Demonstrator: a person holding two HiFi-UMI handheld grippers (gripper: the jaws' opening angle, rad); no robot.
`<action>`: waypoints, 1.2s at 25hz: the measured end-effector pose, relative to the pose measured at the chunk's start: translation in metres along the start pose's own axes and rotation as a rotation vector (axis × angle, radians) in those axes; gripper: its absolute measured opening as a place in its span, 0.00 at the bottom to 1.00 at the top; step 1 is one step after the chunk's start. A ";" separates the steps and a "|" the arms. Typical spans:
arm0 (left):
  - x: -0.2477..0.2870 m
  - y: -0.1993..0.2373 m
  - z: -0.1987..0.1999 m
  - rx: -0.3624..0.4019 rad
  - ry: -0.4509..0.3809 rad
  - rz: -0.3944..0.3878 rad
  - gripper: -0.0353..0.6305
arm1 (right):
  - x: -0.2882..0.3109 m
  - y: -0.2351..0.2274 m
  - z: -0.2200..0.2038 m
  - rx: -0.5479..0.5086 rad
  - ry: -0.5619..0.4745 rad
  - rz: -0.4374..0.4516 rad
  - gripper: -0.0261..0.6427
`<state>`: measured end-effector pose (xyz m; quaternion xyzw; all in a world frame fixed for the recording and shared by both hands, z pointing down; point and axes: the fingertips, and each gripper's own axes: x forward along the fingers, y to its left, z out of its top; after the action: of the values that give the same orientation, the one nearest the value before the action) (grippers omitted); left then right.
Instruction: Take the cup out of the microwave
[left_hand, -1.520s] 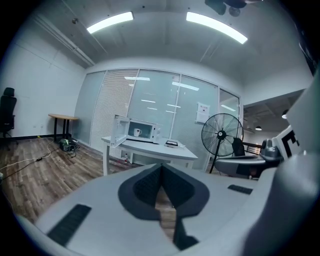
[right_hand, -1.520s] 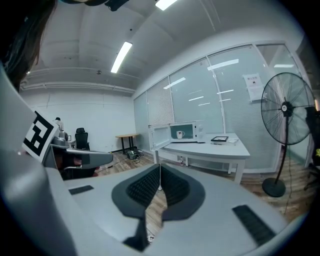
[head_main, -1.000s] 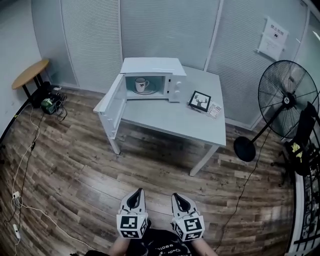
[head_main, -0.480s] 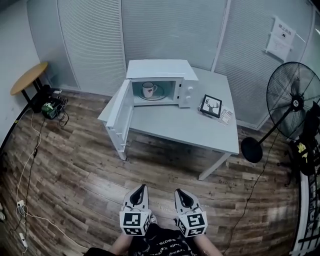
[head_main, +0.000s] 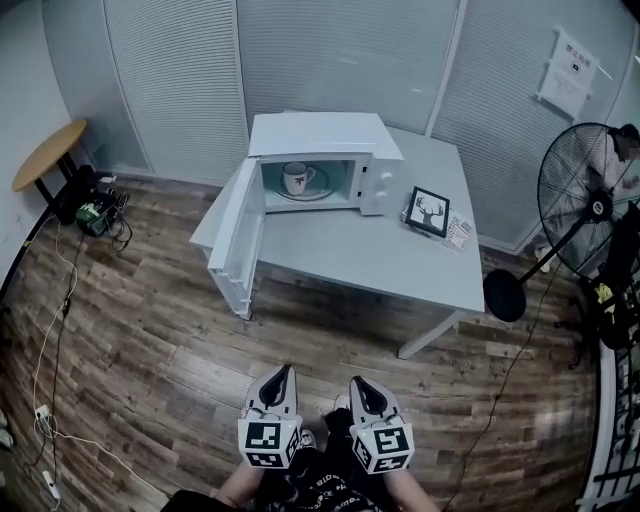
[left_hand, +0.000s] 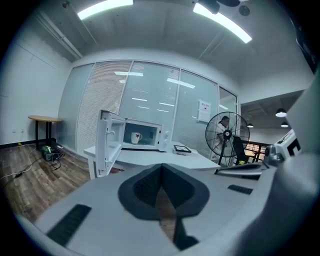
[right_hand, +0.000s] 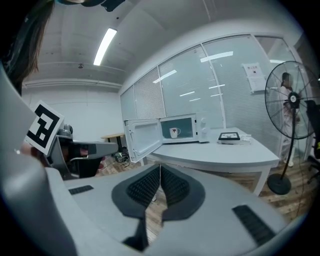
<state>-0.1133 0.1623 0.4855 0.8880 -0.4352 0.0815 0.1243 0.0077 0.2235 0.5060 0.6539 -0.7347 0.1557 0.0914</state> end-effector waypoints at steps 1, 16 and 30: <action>0.004 0.000 0.000 0.000 0.000 -0.001 0.06 | 0.004 -0.003 0.001 0.002 0.000 0.001 0.05; 0.091 0.026 0.026 -0.041 -0.011 0.108 0.06 | 0.104 -0.060 0.041 -0.033 0.016 0.108 0.05; 0.188 0.011 0.046 -0.053 0.000 0.157 0.06 | 0.173 -0.126 0.073 -0.048 0.020 0.195 0.05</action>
<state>-0.0062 0.0007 0.4905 0.8476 -0.5053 0.0796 0.1409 0.1154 0.0246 0.5097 0.5754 -0.7974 0.1526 0.0988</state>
